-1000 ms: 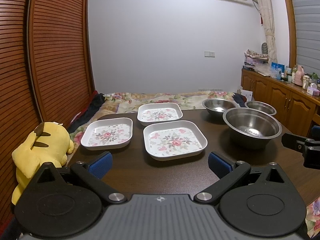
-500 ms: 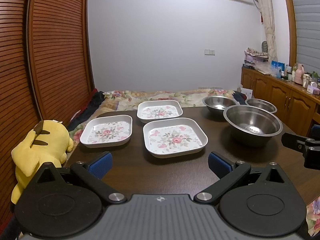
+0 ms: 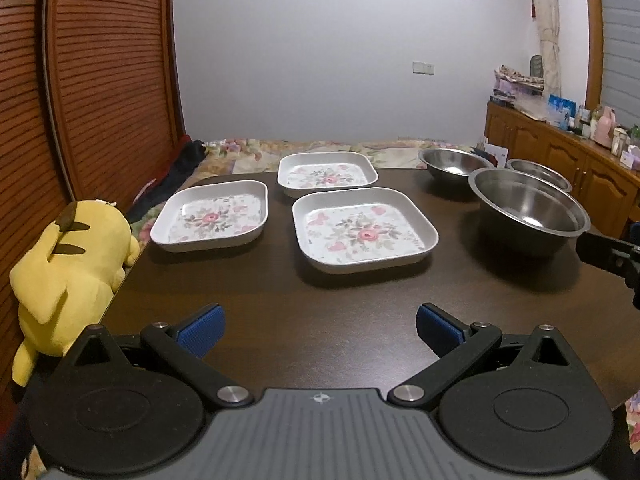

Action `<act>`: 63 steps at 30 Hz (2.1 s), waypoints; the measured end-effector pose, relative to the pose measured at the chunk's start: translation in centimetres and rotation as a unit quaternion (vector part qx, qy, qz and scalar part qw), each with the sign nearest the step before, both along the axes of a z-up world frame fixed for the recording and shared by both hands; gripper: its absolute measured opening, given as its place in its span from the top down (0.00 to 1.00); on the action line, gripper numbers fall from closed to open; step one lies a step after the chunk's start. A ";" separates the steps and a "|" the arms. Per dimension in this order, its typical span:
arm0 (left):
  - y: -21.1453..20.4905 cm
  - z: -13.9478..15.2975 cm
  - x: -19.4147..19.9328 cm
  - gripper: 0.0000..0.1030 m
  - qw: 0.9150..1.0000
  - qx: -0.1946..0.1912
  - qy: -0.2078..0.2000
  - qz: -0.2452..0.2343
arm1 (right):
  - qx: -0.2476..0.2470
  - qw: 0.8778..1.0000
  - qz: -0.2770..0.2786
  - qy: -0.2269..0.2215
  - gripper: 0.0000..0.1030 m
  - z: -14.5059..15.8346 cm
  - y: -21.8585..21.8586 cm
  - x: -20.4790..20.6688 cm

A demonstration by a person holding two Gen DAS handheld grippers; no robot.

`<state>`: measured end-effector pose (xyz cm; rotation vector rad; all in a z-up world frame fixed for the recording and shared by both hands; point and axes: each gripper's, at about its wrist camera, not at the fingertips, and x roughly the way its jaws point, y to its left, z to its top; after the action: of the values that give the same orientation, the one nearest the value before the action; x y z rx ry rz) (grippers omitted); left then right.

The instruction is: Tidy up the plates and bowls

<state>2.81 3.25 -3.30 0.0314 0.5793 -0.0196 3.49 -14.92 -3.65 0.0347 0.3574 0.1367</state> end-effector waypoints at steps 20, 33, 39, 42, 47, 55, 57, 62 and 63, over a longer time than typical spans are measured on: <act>4.7 1.6 5.4 0.00 1.000 0.003 -0.006 0.017 | -0.046 0.995 0.082 -0.011 0.00 1.5 5.7 4.5; 7.0 1.4 9.0 0.06 0.999 -0.033 -0.016 -0.006 | -0.043 0.993 0.109 0.024 0.01 0.7 8.1 8.5; 6.9 0.5 10.5 0.20 0.998 -0.056 0.004 -0.025 | -0.031 0.992 0.109 0.055 0.21 -0.6 8.7 9.9; 6.6 0.0 11.2 0.27 0.998 -0.060 0.011 -0.031 | -0.022 0.991 0.106 0.073 0.29 -1.1 8.8 10.6; 6.1 -1.0 12.5 0.39 0.997 -0.063 0.026 -0.034 | -0.012 0.991 0.099 0.090 0.36 -1.8 8.7 11.3; 5.4 -2.4 14.1 0.54 0.996 -0.072 0.042 -0.043 | -0.004 0.991 0.087 0.103 0.40 -2.9 8.3 12.3; 5.1 -2.7 14.4 0.57 0.995 -0.073 0.046 -0.048 | -0.006 0.991 0.083 0.104 0.40 -3.1 8.2 12.4; 4.7 -3.2 14.9 0.60 0.995 -0.068 0.050 -0.046 | -0.009 0.991 0.077 0.113 0.42 -3.7 8.1 12.8; 4.7 -3.3 15.1 0.61 0.995 -0.066 0.050 -0.047 | -0.010 0.991 0.077 0.114 0.42 -3.8 8.1 12.9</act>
<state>17.86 7.91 -6.61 -0.0703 0.6753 -0.1515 16.38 -6.82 -7.47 0.0028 0.5893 0.2827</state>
